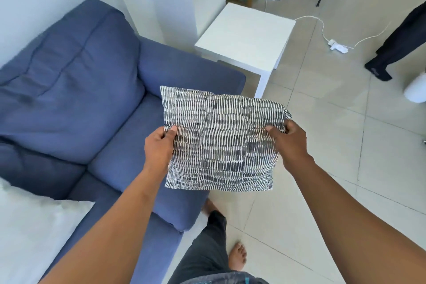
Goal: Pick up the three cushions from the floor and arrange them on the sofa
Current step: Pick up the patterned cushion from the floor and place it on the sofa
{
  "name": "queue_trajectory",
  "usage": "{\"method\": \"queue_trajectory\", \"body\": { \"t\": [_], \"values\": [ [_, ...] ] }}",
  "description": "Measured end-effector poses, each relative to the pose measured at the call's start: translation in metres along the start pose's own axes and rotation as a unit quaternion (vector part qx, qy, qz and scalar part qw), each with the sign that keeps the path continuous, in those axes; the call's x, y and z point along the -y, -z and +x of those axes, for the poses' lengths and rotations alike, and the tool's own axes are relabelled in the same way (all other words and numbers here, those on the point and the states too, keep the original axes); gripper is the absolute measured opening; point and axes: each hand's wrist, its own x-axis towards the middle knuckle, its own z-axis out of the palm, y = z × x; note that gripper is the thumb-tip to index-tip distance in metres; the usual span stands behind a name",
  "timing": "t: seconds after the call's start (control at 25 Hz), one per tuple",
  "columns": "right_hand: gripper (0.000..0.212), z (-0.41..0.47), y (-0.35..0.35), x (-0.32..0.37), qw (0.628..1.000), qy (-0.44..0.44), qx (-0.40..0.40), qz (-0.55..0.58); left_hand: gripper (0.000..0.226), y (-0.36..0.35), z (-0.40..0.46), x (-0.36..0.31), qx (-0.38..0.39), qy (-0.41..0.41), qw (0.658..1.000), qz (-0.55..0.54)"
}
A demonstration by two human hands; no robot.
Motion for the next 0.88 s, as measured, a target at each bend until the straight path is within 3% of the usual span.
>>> {"method": "queue_trajectory", "body": {
  "t": [0.2,0.4,0.64,0.88],
  "values": [
    [0.024,0.06,-0.078,0.043,0.998,0.007,0.051,-0.023,0.042,0.027,0.065,-0.008,-0.044,0.027,0.997,-0.054],
    [0.057,0.097,-0.164,0.081,0.991,-0.008,0.114,-0.063,0.041,0.072,0.108,-0.009,-0.101,0.044,0.99,-0.082],
    [0.048,0.113,-0.275,0.114,0.976,0.019,0.191,-0.103,0.042,0.134,0.132,-0.01,-0.19,0.045,0.978,-0.08],
    [0.059,0.127,-0.364,0.14,0.951,0.032,0.289,-0.107,0.043,0.177,0.147,0.01,-0.273,0.088,0.949,-0.134]
  ]
}}
